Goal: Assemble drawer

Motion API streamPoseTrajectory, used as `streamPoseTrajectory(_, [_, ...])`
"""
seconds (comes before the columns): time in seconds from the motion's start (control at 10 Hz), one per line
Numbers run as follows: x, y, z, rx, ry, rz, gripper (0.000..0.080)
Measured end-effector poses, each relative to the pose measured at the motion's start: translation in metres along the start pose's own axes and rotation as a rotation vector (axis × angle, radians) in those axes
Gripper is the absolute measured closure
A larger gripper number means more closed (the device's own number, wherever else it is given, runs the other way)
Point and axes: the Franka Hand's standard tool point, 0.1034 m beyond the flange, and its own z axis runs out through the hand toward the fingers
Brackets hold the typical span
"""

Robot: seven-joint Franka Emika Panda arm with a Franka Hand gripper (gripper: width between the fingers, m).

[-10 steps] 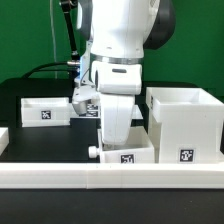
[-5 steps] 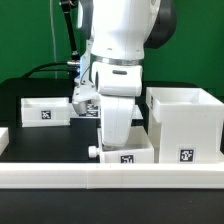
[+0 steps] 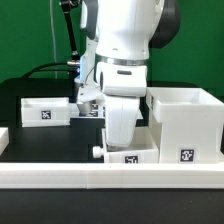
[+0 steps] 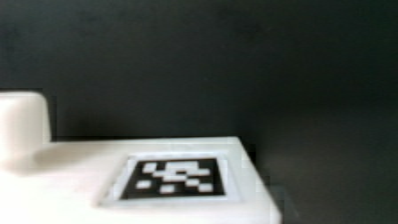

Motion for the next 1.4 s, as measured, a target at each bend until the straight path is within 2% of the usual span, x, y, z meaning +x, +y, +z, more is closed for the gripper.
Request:
streamPoseTrajectory(1.1, [0.0012,-0.0017,0.0012,-0.006,0.002,0.000,0.0757])
streamPoseTrajectory(1.4, [0.0021,-0.0021,0.0017,-0.019,0.006,-0.006,0.0757])
